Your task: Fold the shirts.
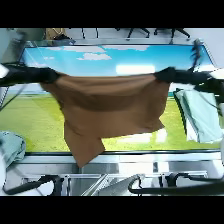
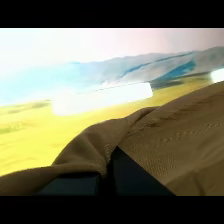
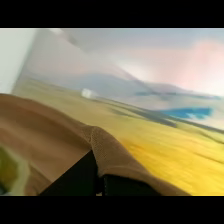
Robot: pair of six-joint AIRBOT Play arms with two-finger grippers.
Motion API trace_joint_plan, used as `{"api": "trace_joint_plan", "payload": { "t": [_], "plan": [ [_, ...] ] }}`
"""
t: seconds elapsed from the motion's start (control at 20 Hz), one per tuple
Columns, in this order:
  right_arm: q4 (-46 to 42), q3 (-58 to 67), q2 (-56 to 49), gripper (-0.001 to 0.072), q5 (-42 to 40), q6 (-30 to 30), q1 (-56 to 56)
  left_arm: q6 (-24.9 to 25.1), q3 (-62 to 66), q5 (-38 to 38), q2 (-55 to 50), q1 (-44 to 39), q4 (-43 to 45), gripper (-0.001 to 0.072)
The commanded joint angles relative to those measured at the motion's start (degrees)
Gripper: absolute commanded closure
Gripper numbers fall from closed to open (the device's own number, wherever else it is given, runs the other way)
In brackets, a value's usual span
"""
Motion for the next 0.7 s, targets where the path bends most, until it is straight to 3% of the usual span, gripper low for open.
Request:
{"api": "trace_joint_plan", "payload": {
  "t": [0.0, 0.1, 0.2, 0.25, 0.3, 0.4, 0.45, 0.65],
  "plan": [
    [7.1, -1.4, -14.6, 0.0692, -8.9, -8.2, 0.8, -0.5, 9.5, 1.2, -20.9, -1.4, 3.5, 0.0691],
    [14.0, -0.8, -20.0, 0.0680, -9.9, -13.5, 0.8, -1.1, 17.9, -0.3, -28.9, -1.4, 1.5, 0.0688],
    [15.1, 0.5, -22.1, 0.0465, -9.2, -14.6, 0.7, -1.2, 23.6, -4.0, -32.9, -1.0, -2.2, 0.0682],
    [15.0, 1.0, -21.8, 0.0456, -7.9, -15.2, 0.2, -1.2, 25.8, -7.0, -33.7, -0.5, -3.0, 0.0372],
    [14.4, 1.9, -21.0, 0.0455, -5.2, -15.9, -0.6, -1.8, 27.6, -10.3, -33.7, 0.0, -3.4, 0.0011],
    [8.5, 3.5, -17.8, 0.0416, 0.5, -14.3, -3.6, -5.2, 30.1, -17.6, -32.0, 2.1, -3.5, -0.0001],
    [4.5, 3.6, -15.6, 0.0324, 1.7, -11.3, -5.5, -6.4, 29.2, -20.4, -30.1, 3.4, -3.6, -0.0001],
    [-13.1, 3.5, -7.5, 0.0328, 8.8, -2.2, -13.7, -8.5, 12.2, -27.0, -19.0, 9.2, -3.4, -0.0001]
  ]
}}
